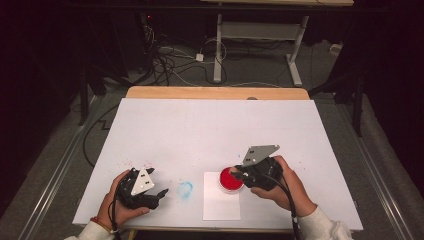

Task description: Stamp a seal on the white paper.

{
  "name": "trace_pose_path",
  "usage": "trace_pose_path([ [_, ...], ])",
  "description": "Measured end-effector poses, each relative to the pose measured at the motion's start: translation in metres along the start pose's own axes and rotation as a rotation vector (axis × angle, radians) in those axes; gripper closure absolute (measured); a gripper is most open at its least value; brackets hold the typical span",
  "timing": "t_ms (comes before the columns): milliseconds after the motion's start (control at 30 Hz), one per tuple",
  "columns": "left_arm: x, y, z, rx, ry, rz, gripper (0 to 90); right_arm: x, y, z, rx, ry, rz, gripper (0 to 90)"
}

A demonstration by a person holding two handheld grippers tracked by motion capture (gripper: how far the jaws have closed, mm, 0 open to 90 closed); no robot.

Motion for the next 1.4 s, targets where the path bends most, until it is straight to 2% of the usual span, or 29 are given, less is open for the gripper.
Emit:
trace_pose_path([
  [233, 0.000, 0.000, 0.000, -0.002, 0.003, 0.003, 20.0, -0.002, 0.008, 0.011, 0.021, -0.003, 0.027, 75.7],
  [467, 0.000, 0.000, -0.001, 0.000, 0.007, 0.007, 20.0, -0.006, 0.024, 0.025, 0.058, -0.032, 0.075, 75.7],
  [833, 0.000, 0.000, 0.000, -0.001, 0.007, 0.010, 20.0, -0.007, 0.043, 0.038, 0.090, -0.044, 0.107, 75.7],
  [1133, 0.000, 0.001, -0.002, -0.013, 0.009, 0.015, 20.7, -0.010, 0.058, 0.040, 0.090, -0.043, 0.134, 75.6],
  [1400, -0.001, 0.002, -0.002, -0.014, 0.014, 0.020, 20.9, -0.014, 0.067, 0.036, 0.079, -0.031, 0.162, 75.6],
])
Point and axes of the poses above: each handheld gripper's, and its own axes: y roughly forward along the jaws, x roughly out of its top, z roughly to its left, the point moved 3 cm from there along y, roughly forward along the jaws, and after that the axes turned 10 degrees about x, right-handed, at the moved point
